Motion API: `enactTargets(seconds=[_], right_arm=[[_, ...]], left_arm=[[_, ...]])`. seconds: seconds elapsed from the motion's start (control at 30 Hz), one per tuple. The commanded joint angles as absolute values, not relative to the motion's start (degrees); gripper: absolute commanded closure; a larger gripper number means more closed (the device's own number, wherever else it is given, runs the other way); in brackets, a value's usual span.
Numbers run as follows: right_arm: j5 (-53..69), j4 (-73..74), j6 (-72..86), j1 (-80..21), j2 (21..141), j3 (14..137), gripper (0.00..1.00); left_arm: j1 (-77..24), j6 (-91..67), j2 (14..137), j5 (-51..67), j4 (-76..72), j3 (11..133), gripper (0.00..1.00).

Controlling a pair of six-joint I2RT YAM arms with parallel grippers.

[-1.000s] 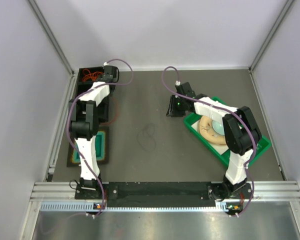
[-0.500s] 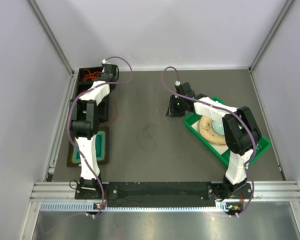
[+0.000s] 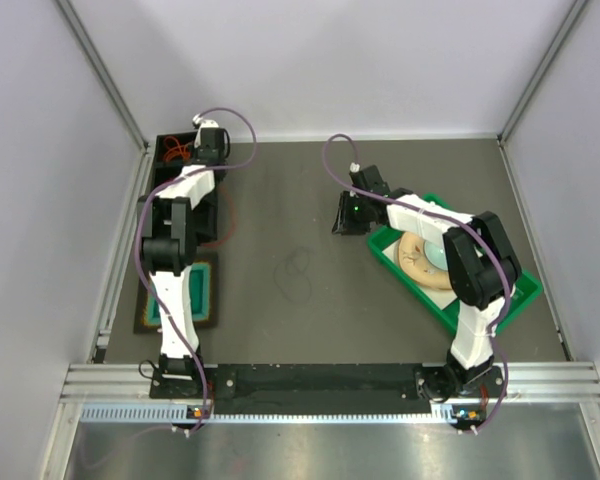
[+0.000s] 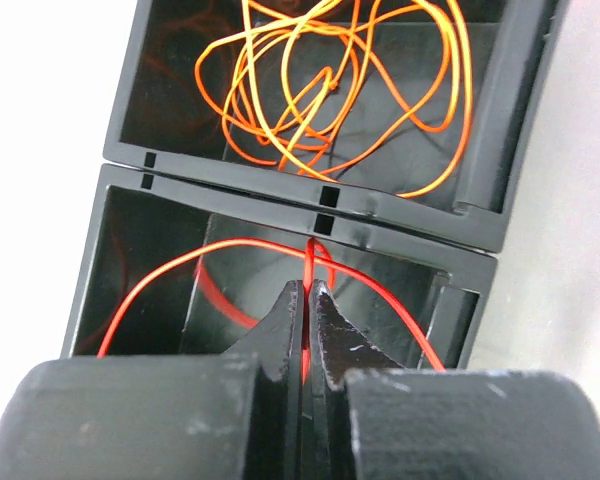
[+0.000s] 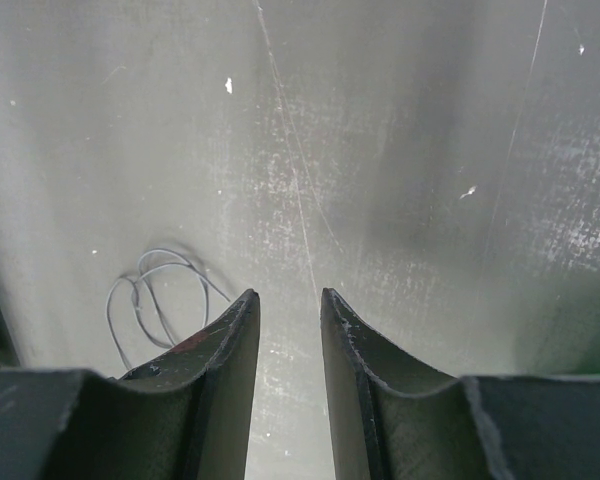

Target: Untangle the cables

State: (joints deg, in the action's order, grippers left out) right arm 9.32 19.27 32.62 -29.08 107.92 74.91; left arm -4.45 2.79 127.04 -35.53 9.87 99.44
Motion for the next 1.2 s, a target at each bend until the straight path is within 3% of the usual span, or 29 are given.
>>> enactTargets(seconds=[0.0,0.27,0.5,0.77,0.87,0.93,1.17], right_arm=[[9.76,18.02,32.78,-29.36,108.63,76.90,0.69],[9.67,18.19,32.78,-29.36,108.81,77.08,0.69],[9.76,18.28,32.87,-29.27,109.07,77.34,0.69],[10.63,17.58,33.13,-29.36,109.25,77.17,0.69],[10.90,17.40,33.14,-29.27,108.90,77.08,0.69],[10.90,17.32,33.22,-29.36,108.63,76.91,0.69],[10.55,17.31,33.22,-29.53,107.32,76.38,0.69]], left_arm=[[-3.34,3.16,126.91,-33.05,0.62,98.09,1.00],[-1.76,3.43,129.72,-24.81,-1.85,95.89,1.00],[-1.32,4.05,129.73,-12.76,5.53,96.42,1.00],[-1.41,3.96,123.84,-12.65,6.33,88.95,1.00],[-1.41,3.26,122.08,-14.50,7.29,89.12,0.85],[-1.49,3.25,120.77,-15.20,8.17,89.82,0.70],[-2.20,3.25,115.76,-15.21,10.81,93.77,0.54]])
